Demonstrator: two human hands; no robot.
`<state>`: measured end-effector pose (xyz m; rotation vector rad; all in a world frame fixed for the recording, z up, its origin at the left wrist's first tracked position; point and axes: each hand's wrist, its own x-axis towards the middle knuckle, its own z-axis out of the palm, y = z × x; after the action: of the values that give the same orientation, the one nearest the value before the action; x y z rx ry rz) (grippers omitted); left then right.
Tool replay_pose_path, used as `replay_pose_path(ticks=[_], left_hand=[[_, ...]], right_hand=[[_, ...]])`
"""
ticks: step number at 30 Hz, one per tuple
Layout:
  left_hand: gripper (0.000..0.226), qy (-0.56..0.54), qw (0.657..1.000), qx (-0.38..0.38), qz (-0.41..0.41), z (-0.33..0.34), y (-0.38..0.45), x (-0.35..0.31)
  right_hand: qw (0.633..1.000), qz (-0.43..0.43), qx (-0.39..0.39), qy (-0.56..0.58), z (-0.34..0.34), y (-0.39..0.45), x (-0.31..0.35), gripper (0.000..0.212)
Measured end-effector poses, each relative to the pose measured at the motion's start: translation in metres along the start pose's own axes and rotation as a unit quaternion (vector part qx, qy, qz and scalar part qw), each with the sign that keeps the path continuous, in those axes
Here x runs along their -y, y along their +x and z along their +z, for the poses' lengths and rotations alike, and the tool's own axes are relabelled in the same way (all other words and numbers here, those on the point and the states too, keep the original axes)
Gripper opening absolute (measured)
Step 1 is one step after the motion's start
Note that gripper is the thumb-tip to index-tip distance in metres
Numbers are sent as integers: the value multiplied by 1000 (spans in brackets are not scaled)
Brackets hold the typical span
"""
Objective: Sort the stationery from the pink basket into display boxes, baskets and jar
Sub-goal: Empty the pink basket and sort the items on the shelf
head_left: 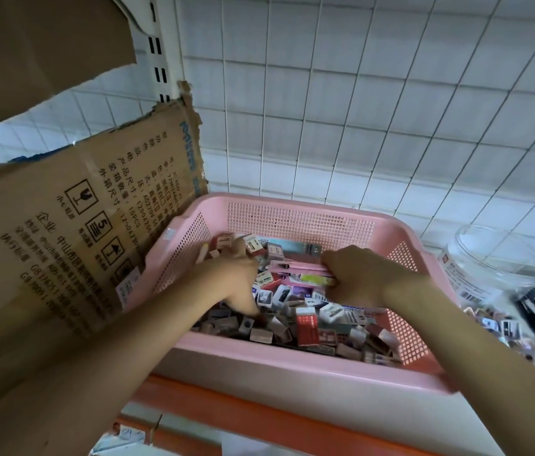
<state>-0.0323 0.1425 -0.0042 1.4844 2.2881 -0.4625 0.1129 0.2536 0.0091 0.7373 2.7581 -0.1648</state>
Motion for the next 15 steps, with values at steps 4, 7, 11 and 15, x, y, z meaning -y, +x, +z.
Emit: replay_pose_path(ticks=[4, 7, 11, 15], left_hand=[[74, -21, 998, -35, 50, 4, -5, -3], [73, -22, 996, -75, 51, 12, -7, 4], [81, -12, 997, -80, -8, 17, -11, 14], [88, -12, 999, -42, -24, 12, -11, 9]], right_hand=[[998, 6, 29, 53, 7, -5, 3, 22], [995, 18, 56, 74, 11, -7, 4, 18], [989, 28, 118, 87, 10, -6, 5, 64], [990, 24, 123, 64, 16, -4, 8, 90]])
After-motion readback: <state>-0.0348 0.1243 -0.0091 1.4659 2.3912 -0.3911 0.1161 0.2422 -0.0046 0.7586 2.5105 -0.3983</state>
